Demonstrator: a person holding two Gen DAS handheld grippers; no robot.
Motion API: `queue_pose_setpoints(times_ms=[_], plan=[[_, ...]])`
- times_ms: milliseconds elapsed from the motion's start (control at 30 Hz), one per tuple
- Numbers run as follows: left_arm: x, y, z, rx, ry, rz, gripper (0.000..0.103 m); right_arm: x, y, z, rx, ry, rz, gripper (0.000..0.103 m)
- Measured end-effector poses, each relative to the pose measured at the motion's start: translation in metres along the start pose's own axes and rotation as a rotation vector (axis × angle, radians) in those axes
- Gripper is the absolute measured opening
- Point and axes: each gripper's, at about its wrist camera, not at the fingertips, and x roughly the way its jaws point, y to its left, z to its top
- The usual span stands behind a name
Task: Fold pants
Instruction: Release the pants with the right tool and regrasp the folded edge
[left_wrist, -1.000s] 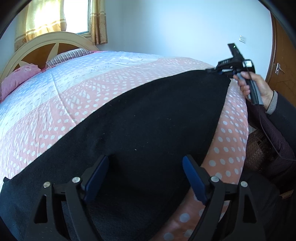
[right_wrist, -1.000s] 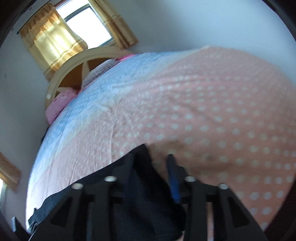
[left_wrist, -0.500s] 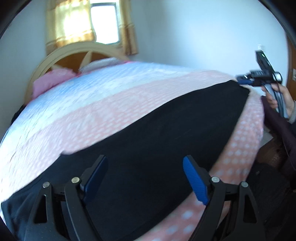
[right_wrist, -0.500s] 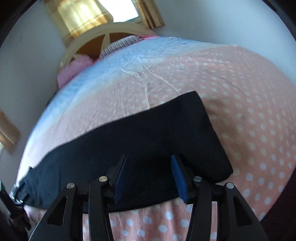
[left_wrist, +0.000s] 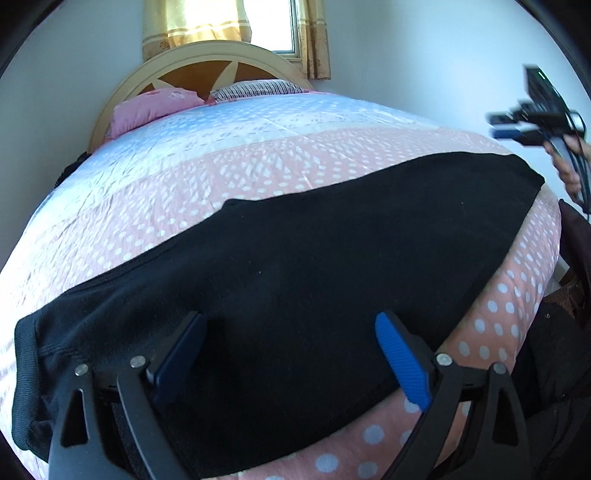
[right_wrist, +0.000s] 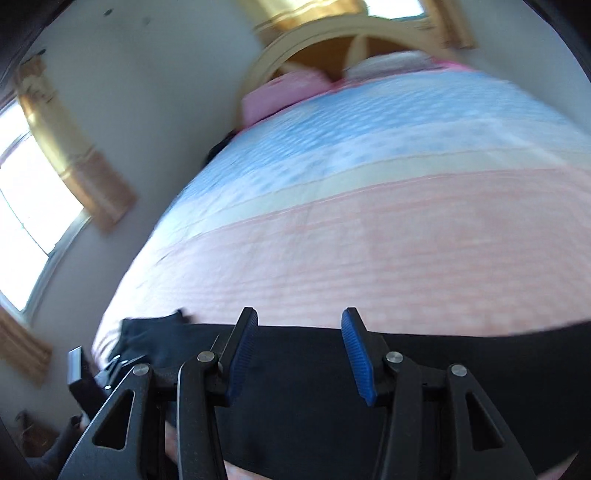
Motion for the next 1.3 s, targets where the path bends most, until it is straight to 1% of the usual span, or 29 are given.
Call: queue_pose_setpoints(times_ms=[67, 133, 167, 233, 267, 300, 400, 433, 467, 500, 567, 600, 633, 667, 733, 833, 867, 900, 933, 967, 1000, 1100, 1167, 1200, 1233, 1267, 1300], plan=[[-0.004, 0.004, -0.001, 0.003, 0.001, -0.002, 0.096, 0.039, 0.029, 0.004, -0.011, 0.089, 0.091, 0.049], [-0.014, 0.008, 0.001, 0.016, -0.018, 0.019, 0.096, 0.073, 0.054, 0.005, -0.028, 0.157, 0.13, 0.049], [-0.021, 0.012, 0.002, 0.027, -0.043, 0.035, 0.096, 0.088, 0.064, 0.005, -0.034, 0.181, 0.141, 0.049], [-0.031, 0.024, 0.005, 0.039, -0.089, 0.074, 0.096, 0.127, 0.079, 0.008, -0.001, 0.242, 0.2, 0.049], [-0.033, 0.03, 0.007, 0.035, -0.096, 0.089, 0.098, 0.138, 0.08, 0.009, 0.013, 0.258, 0.217, 0.049], [-0.033, 0.039, 0.007, 0.017, -0.091, 0.093, 0.099, 0.155, 0.089, 0.008, 0.03, 0.284, 0.24, 0.049], [-0.024, 0.053, 0.0, -0.012, -0.057, 0.08, 0.099, 0.192, 0.105, 0.005, 0.069, 0.334, 0.261, 0.049], [-0.019, 0.055, -0.005, -0.009, -0.039, 0.076, 0.099, 0.204, 0.107, 0.005, 0.088, 0.35, 0.271, 0.047], [-0.017, 0.055, -0.01, -0.005, -0.025, 0.076, 0.099, 0.217, 0.111, 0.003, 0.106, 0.376, 0.288, 0.044], [-0.013, 0.055, -0.013, -0.003, 0.012, 0.063, 0.099, 0.229, 0.115, 0.001, 0.115, 0.403, 0.296, 0.043], [-0.012, 0.06, -0.018, -0.054, 0.004, 0.02, 0.1, 0.246, 0.121, -0.002, 0.127, 0.438, 0.306, 0.04], [-0.012, 0.063, -0.018, -0.071, 0.002, 0.007, 0.1, 0.248, 0.122, -0.004, 0.133, 0.439, 0.31, 0.033], [-0.013, 0.064, -0.018, -0.067, 0.001, 0.002, 0.101, 0.253, 0.124, -0.003, 0.145, 0.448, 0.321, 0.014], [-0.012, 0.063, -0.018, -0.059, 0.001, 0.003, 0.102, 0.254, 0.128, -0.002, 0.148, 0.451, 0.33, 0.008], [-0.012, 0.063, -0.016, -0.059, -0.005, 0.0, 0.103, 0.245, 0.14, 0.001, 0.119, 0.417, 0.324, 0.007], [-0.012, 0.064, -0.016, -0.06, -0.012, -0.007, 0.103, 0.232, 0.143, 0.004, 0.085, 0.347, 0.307, 0.006], [-0.012, 0.064, -0.016, -0.06, -0.014, -0.007, 0.103, 0.234, 0.14, 0.005, 0.087, 0.331, 0.279, 0.005], [-0.012, 0.064, -0.016, -0.06, -0.017, -0.006, 0.103, 0.237, 0.135, 0.007, 0.09, 0.333, 0.256, 0.005], [-0.013, 0.063, -0.018, -0.06, -0.019, -0.004, 0.103, 0.247, 0.128, 0.004, 0.112, 0.358, 0.237, 0.005], [-0.016, 0.063, -0.023, -0.058, -0.021, -0.003, 0.103, 0.256, 0.123, 0.0, 0.14, 0.376, 0.239, 0.005], [-0.016, 0.063, -0.024, -0.058, -0.022, -0.002, 0.103, 0.259, 0.121, -0.002, 0.147, 0.373, 0.248, 0.005], [-0.017, 0.061, -0.026, -0.059, -0.022, 0.003, 0.103, 0.256, 0.125, -0.002, 0.126, 0.375, 0.255, 0.006], [-0.017, 0.06, -0.025, -0.061, -0.019, 0.008, 0.103, 0.243, 0.126, 0.0, 0.132, 0.359, 0.255, 0.01], [-0.017, 0.06, -0.024, -0.063, -0.016, 0.011, 0.103, 0.234, 0.128, 0.001, 0.117, 0.343, 0.246, 0.015], [-0.018, 0.059, -0.022, -0.066, -0.012, 0.019, 0.103, 0.223, 0.13, 0.001, 0.088, 0.326, 0.228, 0.018], [-0.019, 0.058, -0.02, -0.07, -0.007, 0.029, 0.103, 0.209, 0.133, 0.0, 0.042, 0.3, 0.199, 0.025], [-0.021, 0.057, -0.019, -0.073, -0.003, 0.041, 0.103, 0.196, 0.137, -0.001, -0.004, 0.272, 0.179, 0.028]])
